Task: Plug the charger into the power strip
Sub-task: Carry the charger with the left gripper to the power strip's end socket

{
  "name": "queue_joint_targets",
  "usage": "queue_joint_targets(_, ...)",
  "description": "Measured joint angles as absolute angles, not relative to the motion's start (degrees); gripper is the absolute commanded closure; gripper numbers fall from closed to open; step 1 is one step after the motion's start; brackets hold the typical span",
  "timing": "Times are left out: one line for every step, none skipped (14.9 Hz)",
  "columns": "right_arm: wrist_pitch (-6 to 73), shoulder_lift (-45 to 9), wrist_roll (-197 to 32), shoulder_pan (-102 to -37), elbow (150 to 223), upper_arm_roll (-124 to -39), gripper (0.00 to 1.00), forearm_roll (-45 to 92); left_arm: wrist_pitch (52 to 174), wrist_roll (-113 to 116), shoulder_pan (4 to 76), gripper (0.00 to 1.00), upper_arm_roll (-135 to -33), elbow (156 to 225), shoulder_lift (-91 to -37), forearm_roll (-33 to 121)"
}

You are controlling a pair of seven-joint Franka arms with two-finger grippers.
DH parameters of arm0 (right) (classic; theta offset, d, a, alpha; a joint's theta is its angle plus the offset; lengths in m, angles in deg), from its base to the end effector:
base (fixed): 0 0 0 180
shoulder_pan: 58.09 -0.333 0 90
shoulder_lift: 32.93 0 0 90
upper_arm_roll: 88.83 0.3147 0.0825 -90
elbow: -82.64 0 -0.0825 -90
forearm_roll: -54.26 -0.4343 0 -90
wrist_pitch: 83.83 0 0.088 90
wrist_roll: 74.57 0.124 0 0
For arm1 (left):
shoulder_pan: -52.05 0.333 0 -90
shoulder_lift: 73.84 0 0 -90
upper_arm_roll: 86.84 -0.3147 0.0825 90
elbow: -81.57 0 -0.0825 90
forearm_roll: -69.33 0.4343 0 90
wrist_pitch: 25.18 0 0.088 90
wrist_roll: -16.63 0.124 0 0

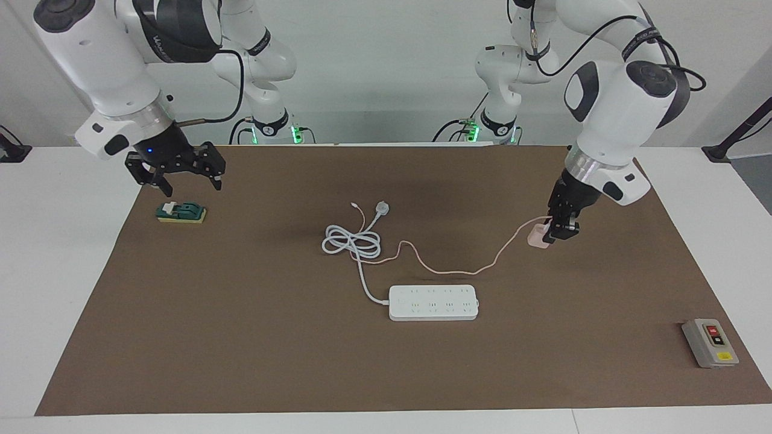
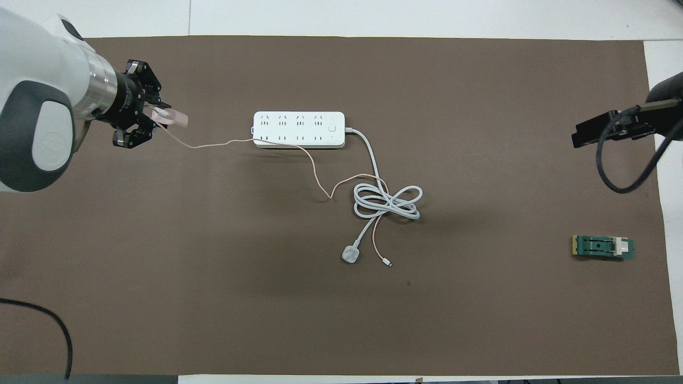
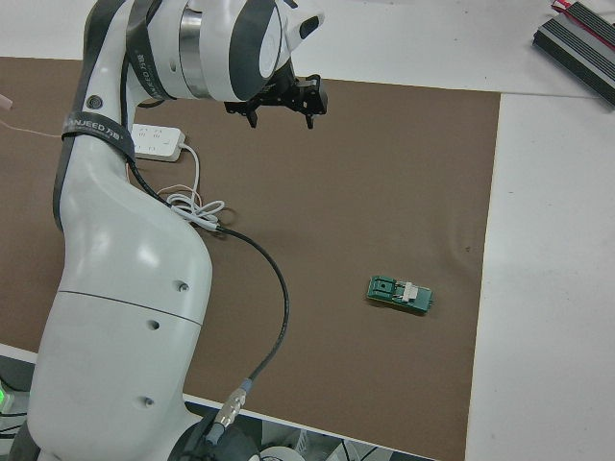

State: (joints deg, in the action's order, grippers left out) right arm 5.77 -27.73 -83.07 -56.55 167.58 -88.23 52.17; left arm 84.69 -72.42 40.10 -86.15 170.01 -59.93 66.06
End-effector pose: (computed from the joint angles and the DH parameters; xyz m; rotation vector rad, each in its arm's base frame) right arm 0.6320 -0.0061 0.5956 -3.0967 -0.2047 0.0098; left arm 0.6832 -0.1576 0.4951 2.3443 1.8765 0.0573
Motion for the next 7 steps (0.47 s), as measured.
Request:
queue_joint_targets(4.9, -28.6, -84.3, -56.4, 167.8, -88.7, 0.00, 52.7, 84.7, -75.9, 40.1, 1.00, -86.2, 167.9, -57.7, 66.4)
queue_joint_targets(3.9, -29.4, -85.2, -56.4, 168.2, -88.9, 0.00, 53.7, 84.7, -78.7, 40.0, 1.00, -86.4, 165.7, -55.6, 67.0)
queue_joint_targets(3.0, -30.3, -85.6, -56.4, 168.7, -89.0, 0.00, 54.4, 84.7, -81.2, 40.0, 1.00, -86.4, 163.4, -53.5, 67.9)
queue_joint_targets(2.1, -31.1, -85.9, -56.4, 169.5, -89.1, 0.00, 54.8, 84.6, -83.2, 40.0, 1.00, -86.5, 161.5, -51.8, 68.4)
queue_joint_targets(1.3, -32.2, -85.9, -56.3, 170.6, -89.1, 0.00, 55.0, 84.5, -84.9, 39.8, 1.00, -86.7, 159.9, -50.2, 68.6)
queue_joint_targets(0.8, -33.4, -85.9, -56.3, 171.8, -89.1, 0.00, 55.1, 84.3, -86.4, 39.6, 1.00, -87.2, 158.4, -48.6, 68.7)
queue_joint_targets(0.3, -34.5, -85.9, -56.1, 173.0, -89.1, 0.00, 55.2, 84.0, -87.7, 39.3, 1.00, -88.0, 156.6, -46.6, 68.8)
